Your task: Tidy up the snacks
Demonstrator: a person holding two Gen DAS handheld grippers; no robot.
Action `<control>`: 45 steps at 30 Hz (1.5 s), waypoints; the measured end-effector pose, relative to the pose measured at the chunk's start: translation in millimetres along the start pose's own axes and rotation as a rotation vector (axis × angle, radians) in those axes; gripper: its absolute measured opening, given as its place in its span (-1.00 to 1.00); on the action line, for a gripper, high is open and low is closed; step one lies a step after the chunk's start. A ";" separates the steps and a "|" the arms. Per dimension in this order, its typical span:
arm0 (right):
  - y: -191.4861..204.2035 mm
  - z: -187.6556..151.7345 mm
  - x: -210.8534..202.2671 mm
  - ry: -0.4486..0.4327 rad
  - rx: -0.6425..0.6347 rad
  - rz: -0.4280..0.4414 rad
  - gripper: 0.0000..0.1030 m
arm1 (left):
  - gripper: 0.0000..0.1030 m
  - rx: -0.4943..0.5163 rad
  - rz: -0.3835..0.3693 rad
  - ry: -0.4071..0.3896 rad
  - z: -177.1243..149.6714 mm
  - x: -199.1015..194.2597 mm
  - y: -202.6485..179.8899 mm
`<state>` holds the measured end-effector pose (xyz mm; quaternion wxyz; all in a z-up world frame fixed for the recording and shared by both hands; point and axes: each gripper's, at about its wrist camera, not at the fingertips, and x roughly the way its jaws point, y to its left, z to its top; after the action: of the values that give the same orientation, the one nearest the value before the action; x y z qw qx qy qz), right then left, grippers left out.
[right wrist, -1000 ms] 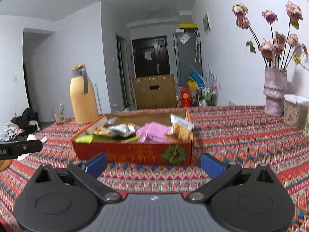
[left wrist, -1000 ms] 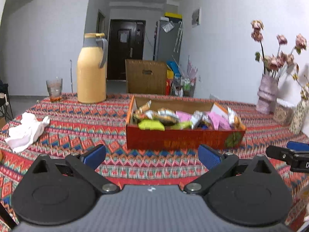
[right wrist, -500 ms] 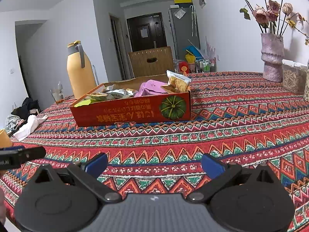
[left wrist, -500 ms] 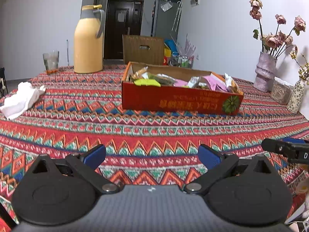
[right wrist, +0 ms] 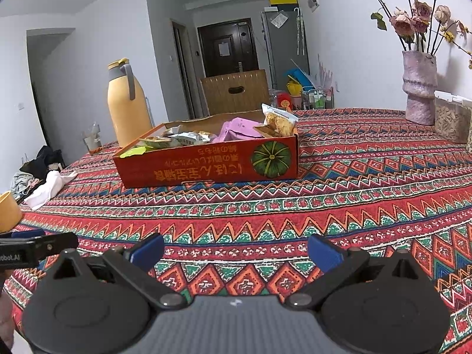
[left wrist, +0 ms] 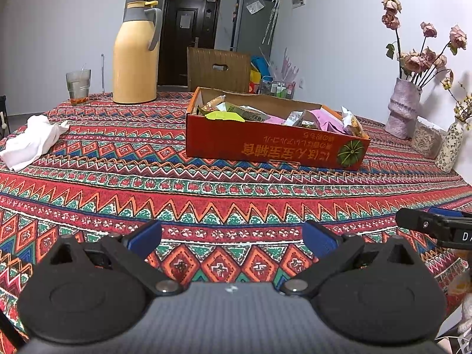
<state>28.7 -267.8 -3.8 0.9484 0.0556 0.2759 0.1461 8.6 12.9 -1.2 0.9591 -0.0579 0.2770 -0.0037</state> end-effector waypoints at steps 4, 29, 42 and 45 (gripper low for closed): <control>0.2 -0.1 -2.2 -0.004 -0.001 -0.001 1.00 | 1.00 0.000 -0.003 -0.003 -0.3 -1.1 -0.4; -0.5 0.1 -3.8 -0.008 -0.002 -0.002 1.00 | 1.00 0.000 -0.005 -0.006 -0.3 -2.8 -0.6; -0.4 -0.1 -3.8 -0.008 -0.002 -0.002 1.00 | 1.00 0.000 -0.008 -0.007 0.4 -4.1 -2.4; -0.4 -0.2 -3.7 -0.008 -0.002 -0.002 1.00 | 1.00 0.000 -0.009 -0.006 0.7 -4.3 -2.8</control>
<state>25.7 -269.3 -2.1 0.9497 0.0548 0.2720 0.1452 5.4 10.4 2.0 0.9600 -0.0592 0.2737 -0.0076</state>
